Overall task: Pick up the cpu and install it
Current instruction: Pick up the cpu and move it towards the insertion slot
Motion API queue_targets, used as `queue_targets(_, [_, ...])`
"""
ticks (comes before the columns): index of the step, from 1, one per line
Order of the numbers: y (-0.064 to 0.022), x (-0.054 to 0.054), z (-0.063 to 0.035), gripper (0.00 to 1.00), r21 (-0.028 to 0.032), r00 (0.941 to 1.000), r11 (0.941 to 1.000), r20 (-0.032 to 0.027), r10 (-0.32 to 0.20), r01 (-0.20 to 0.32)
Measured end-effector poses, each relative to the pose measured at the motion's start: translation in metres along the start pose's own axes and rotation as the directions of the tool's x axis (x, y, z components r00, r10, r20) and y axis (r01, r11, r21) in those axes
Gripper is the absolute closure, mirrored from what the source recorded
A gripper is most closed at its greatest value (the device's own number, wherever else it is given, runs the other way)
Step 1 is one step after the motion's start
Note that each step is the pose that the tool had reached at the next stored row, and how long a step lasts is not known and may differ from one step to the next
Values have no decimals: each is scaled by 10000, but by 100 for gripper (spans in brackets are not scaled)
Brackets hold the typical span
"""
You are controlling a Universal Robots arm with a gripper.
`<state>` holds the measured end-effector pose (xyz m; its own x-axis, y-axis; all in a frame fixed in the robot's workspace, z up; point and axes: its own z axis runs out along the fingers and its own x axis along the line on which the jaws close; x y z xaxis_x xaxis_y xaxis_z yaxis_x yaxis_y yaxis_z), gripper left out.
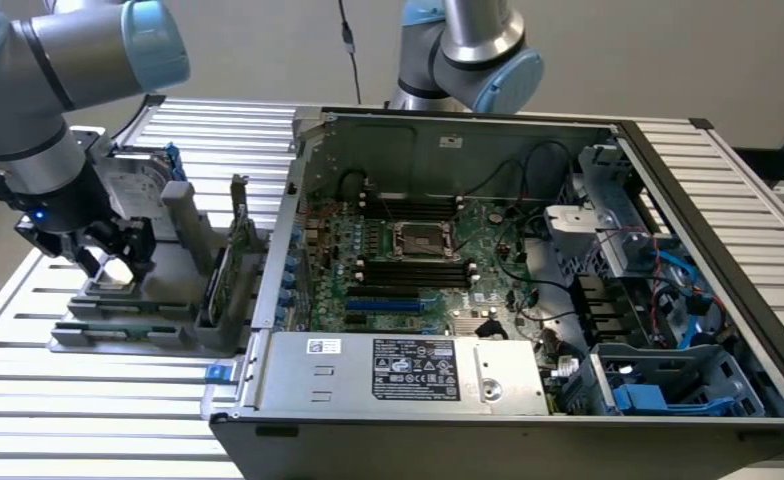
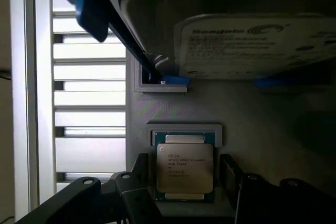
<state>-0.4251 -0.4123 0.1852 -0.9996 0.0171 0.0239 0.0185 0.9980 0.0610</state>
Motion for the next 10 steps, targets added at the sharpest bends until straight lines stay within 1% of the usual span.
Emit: queue_targets(10, [-11,0,10,35,0,10000,10000,-2,0,0])
